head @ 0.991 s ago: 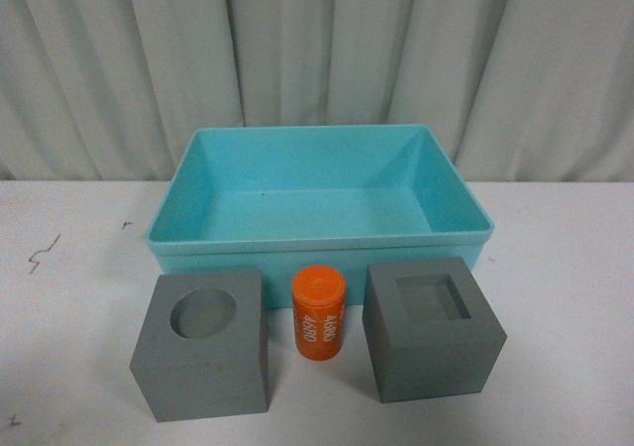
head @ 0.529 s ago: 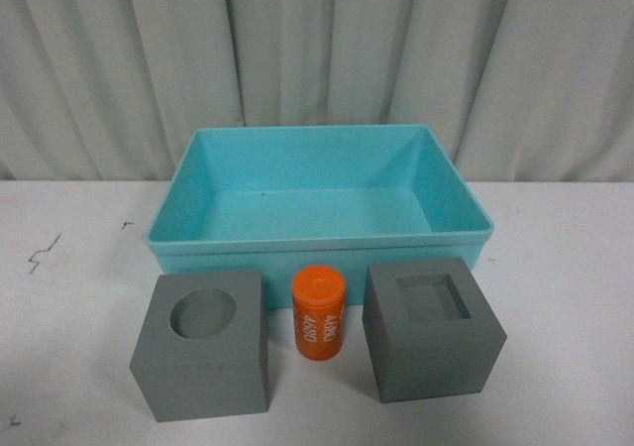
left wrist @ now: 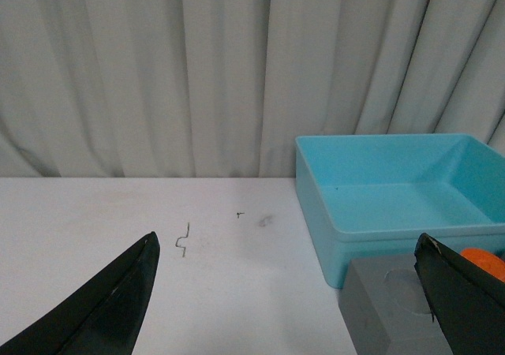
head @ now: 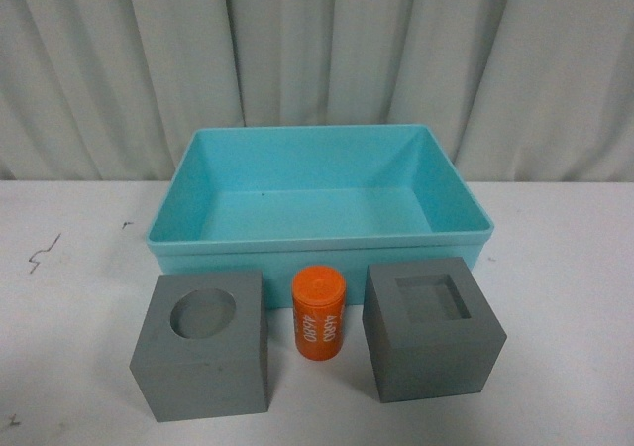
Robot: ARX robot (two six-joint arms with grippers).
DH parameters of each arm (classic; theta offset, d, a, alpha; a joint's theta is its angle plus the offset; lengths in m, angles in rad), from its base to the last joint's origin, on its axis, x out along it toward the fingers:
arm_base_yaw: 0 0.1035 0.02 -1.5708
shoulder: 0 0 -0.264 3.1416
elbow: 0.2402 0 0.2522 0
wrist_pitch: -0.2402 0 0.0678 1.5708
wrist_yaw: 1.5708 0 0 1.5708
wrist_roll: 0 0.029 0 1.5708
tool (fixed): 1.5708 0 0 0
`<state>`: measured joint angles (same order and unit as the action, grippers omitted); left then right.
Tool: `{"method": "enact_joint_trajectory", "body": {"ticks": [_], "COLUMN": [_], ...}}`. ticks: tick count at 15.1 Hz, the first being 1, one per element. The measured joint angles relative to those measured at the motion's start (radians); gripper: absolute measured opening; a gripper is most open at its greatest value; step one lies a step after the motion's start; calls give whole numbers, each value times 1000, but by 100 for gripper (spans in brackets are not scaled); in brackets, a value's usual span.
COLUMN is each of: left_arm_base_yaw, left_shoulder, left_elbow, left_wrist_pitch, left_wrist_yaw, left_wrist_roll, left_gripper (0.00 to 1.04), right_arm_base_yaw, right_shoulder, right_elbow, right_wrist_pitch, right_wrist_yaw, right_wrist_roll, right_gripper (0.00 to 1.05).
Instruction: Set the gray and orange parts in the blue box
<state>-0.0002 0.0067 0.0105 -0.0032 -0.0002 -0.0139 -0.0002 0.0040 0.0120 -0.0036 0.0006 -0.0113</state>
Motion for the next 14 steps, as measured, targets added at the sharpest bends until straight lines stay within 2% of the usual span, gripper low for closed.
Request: {"method": "enact_joint_trajectory", "body": {"ticks": [14], "left_arm_base_yaw": [0], "left_shoulder": [0], "left_elbow": [0], "left_wrist_pitch": [0], "left_wrist_yaw": [0], "left_wrist_roll": [0], "left_gripper": [98], "right_arm_base_yaw": [0], "right_shoulder": [0], "right_elbow": [0], "right_wrist_pitch": [0], "right_wrist_yaw": [0], "right_wrist_roll": [0], "right_gripper": [98]}}
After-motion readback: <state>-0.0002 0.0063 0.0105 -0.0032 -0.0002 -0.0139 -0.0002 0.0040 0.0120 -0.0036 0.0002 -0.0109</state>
